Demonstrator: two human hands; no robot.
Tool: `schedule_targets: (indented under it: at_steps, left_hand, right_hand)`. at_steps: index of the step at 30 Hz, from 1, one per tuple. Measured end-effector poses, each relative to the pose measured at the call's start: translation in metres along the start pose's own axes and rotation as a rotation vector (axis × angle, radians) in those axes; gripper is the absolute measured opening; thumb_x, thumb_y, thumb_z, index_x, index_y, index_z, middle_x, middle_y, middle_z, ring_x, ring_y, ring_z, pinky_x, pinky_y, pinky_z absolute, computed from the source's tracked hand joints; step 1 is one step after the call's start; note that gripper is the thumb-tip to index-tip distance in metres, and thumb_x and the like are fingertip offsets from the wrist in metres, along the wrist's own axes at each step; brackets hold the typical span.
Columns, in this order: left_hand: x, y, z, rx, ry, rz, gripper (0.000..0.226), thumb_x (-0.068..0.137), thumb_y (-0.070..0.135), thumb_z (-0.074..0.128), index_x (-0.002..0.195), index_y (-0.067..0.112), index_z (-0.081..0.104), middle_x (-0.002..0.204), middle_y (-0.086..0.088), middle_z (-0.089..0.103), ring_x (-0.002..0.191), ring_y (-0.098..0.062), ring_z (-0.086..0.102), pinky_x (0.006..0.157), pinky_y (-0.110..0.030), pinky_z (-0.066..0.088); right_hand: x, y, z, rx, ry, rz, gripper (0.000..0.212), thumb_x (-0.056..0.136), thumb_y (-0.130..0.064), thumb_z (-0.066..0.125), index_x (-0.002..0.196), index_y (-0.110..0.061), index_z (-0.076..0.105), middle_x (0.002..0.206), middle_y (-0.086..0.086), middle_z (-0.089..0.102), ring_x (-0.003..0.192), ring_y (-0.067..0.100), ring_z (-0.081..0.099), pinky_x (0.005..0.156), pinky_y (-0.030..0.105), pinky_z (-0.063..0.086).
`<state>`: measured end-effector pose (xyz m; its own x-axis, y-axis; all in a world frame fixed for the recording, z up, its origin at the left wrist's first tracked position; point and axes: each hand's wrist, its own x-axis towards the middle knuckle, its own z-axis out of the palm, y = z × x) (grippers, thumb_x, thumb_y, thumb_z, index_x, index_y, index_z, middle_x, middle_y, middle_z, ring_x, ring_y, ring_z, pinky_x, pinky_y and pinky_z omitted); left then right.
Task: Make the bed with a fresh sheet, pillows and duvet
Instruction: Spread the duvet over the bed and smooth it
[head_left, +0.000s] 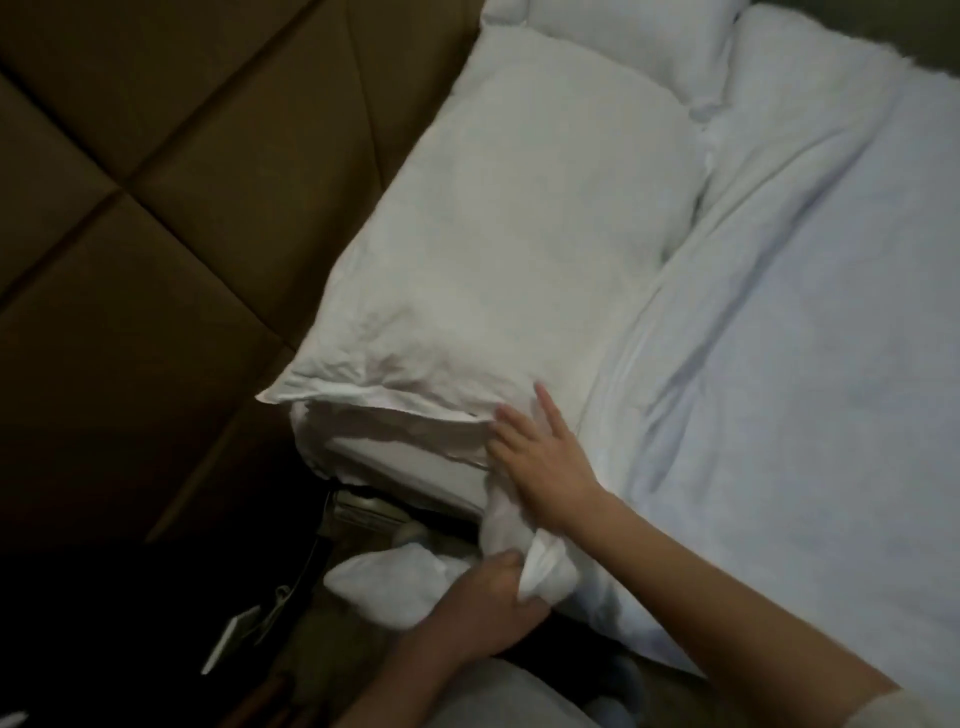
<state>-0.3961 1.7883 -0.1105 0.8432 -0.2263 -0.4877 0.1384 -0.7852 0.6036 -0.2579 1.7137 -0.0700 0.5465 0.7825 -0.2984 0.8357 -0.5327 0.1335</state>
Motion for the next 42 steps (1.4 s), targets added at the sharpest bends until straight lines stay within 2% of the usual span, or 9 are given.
schedule_targets:
  at_steps: [4, 6, 11, 18, 24, 29, 34, 37, 42]
  left_hand:
    - [-0.016, 0.08, 0.05, 0.022, -0.154, -0.103, 0.042, 0.097, 0.043, 0.041, 0.117, 0.008, 0.052, 0.126, -0.01, 0.056, 0.114, -0.026, 0.052, 0.089, -0.029, 0.038]
    - [-0.018, 0.125, 0.082, 0.109, -0.198, -0.093, 0.044, 0.099, 0.04, 0.04, 0.123, 0.005, 0.048, 0.132, -0.014, 0.052, 0.118, -0.028, 0.049, 0.093, -0.03, 0.035]
    - [-0.023, 0.215, 0.163, 0.257, -0.283, -0.081, 0.045, 0.1, 0.04, 0.038, 0.127, 0.005, 0.045, 0.134, -0.015, 0.05, 0.119, -0.03, 0.047, 0.095, -0.032, 0.032]
    - [0.0, 0.301, 0.256, 0.303, -0.435, 0.051, 0.05, 0.1, 0.039, 0.037, 0.14, 0.01, 0.034, 0.14, -0.017, 0.044, 0.123, -0.033, 0.044, 0.101, -0.039, 0.033]
    - [0.024, 0.245, 0.329, 0.226, -0.617, -0.066, 0.059, 0.096, 0.05, 0.043, 0.142, 0.015, 0.035, 0.145, -0.012, 0.04, 0.131, -0.029, 0.04, 0.109, -0.036, 0.03]
    - [0.064, 0.159, 0.307, -0.196, -0.046, -0.4, 0.086, 0.073, 0.064, 0.055, 0.129, -0.002, 0.05, 0.132, -0.022, 0.051, 0.127, -0.037, 0.046, 0.106, -0.043, 0.038]
    - [0.136, 0.129, 0.253, -0.367, 0.41, -0.866, 0.111, 0.077, 0.046, 0.074, 0.148, -0.002, 0.003, 0.155, -0.02, 0.01, 0.143, -0.033, 0.016, 0.116, -0.036, 0.02]
    - [0.152, 0.108, 0.25, -0.628, 0.545, -0.802, 0.094, 0.076, 0.035, 0.077, 0.146, 0.004, 0.021, 0.148, -0.011, 0.033, 0.133, -0.027, 0.038, 0.109, -0.035, 0.035]
    - [0.098, 0.092, 0.235, -0.583, 0.527, -0.49, 0.033, 0.088, 0.017, 0.062, 0.121, 0.012, 0.062, 0.106, 0.0, 0.065, 0.094, -0.013, 0.061, 0.069, -0.02, 0.049]
  right_hand:
    - [-0.113, 0.033, 0.045, 0.331, 0.187, 0.769, 0.108, 0.065, -0.002, 0.067, 0.154, -0.021, 0.009, 0.16, 0.016, 0.005, 0.147, 0.038, 0.005, 0.112, 0.063, -0.008]
    - [-0.156, 0.046, 0.064, 0.811, 0.062, 1.053, 0.108, 0.078, -0.01, 0.064, 0.152, -0.02, -0.013, 0.159, 0.019, 0.004, 0.142, 0.039, 0.02, 0.114, 0.052, 0.018]
    - [-0.285, 0.089, 0.109, 1.275, 0.071, 1.151, 0.045, 0.092, -0.015, 0.045, 0.135, -0.005, 0.039, 0.131, 0.016, 0.053, 0.113, 0.032, 0.054, 0.091, 0.03, 0.044]
    - [-0.419, 0.133, 0.177, 1.483, 0.293, 1.323, 0.037, 0.092, -0.003, 0.045, 0.127, -0.004, 0.053, 0.122, 0.013, 0.059, 0.109, 0.03, 0.055, 0.093, 0.032, 0.044]
    - [-0.45, 0.097, 0.292, 1.483, 0.033, 1.489, 0.033, 0.091, -0.008, 0.049, 0.123, -0.002, 0.054, 0.115, 0.008, 0.058, 0.103, 0.029, 0.055, 0.081, 0.027, 0.04]
    - [-0.459, 0.045, 0.364, 1.663, 0.125, 1.539, 0.066, 0.084, -0.015, 0.072, 0.14, -0.006, 0.039, 0.131, 0.005, 0.051, 0.12, 0.023, 0.049, 0.092, 0.029, 0.039]
    - [-0.447, 0.047, 0.379, 1.79, 0.46, 1.517, 0.058, 0.082, -0.013, 0.075, 0.133, -0.006, 0.048, 0.126, 0.001, 0.058, 0.111, 0.015, 0.057, 0.088, 0.024, 0.048]
    - [-0.449, 0.051, 0.368, 1.757, 0.324, 1.421, 0.027, 0.094, -0.005, 0.053, 0.121, 0.0, 0.057, 0.109, 0.006, 0.059, 0.095, 0.018, 0.055, 0.061, 0.004, 0.043]
    - [-0.452, 0.043, 0.34, 2.077, 0.223, 1.493, 0.013, 0.066, -0.02, 0.05, 0.054, -0.017, 0.048, 0.06, 0.0, 0.043, 0.063, 0.015, 0.041, 0.055, 0.025, 0.031]
